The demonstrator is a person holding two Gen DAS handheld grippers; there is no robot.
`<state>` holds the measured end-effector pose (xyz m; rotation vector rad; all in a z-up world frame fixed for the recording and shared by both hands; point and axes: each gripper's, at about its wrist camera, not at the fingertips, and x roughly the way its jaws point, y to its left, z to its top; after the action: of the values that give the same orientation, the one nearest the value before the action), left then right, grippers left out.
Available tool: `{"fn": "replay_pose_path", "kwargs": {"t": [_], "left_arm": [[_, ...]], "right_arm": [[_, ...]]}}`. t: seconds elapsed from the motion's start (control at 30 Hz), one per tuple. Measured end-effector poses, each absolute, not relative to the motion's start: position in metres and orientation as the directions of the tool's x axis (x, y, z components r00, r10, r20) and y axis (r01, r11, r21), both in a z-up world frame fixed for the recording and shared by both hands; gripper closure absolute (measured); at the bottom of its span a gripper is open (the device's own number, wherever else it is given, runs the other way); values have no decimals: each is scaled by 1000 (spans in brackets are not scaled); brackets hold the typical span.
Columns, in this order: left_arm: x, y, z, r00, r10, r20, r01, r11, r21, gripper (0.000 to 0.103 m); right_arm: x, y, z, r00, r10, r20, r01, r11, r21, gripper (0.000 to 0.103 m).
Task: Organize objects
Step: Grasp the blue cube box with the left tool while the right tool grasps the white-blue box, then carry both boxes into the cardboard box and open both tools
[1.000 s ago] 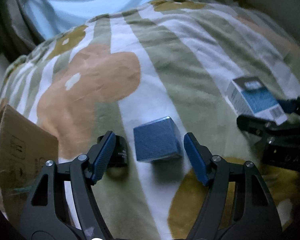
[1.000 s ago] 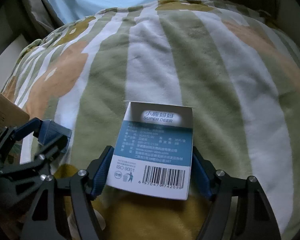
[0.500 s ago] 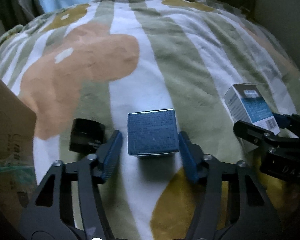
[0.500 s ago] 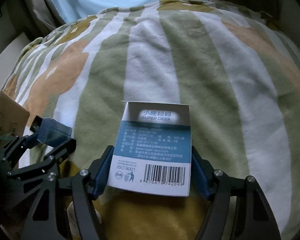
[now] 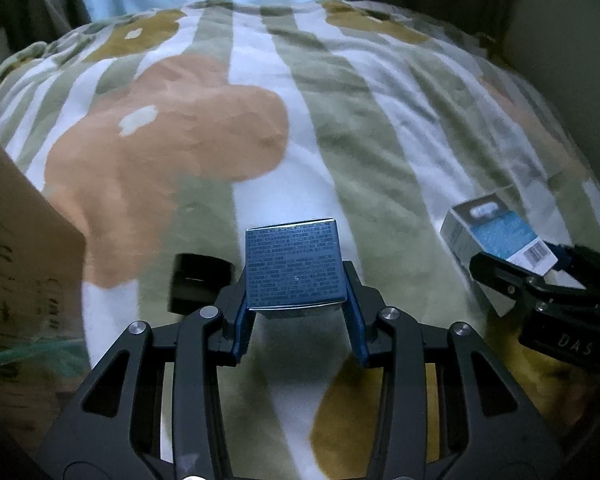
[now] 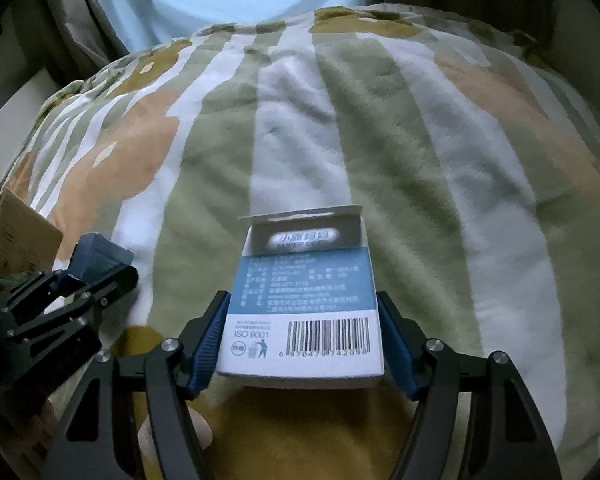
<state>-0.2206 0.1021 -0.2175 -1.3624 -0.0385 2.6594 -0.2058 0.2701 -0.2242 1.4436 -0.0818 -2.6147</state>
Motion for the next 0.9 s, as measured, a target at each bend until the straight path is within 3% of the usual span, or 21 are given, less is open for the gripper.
{"fn": "replay_pose_path", "kwargs": {"t": [0.5, 0.9], "left_arm": [[-180, 74, -138, -648, 225, -728, -139, -974, -177, 68], [-122, 15, -55, -749, 190, -635, -126, -981, -145, 68]], "right_arm": [[-167, 266, -163, -606, -177, -775, 122, -984, 130, 38], [-129, 219, -76, -707, -211, -675, 195, -976, 101, 38]]}}
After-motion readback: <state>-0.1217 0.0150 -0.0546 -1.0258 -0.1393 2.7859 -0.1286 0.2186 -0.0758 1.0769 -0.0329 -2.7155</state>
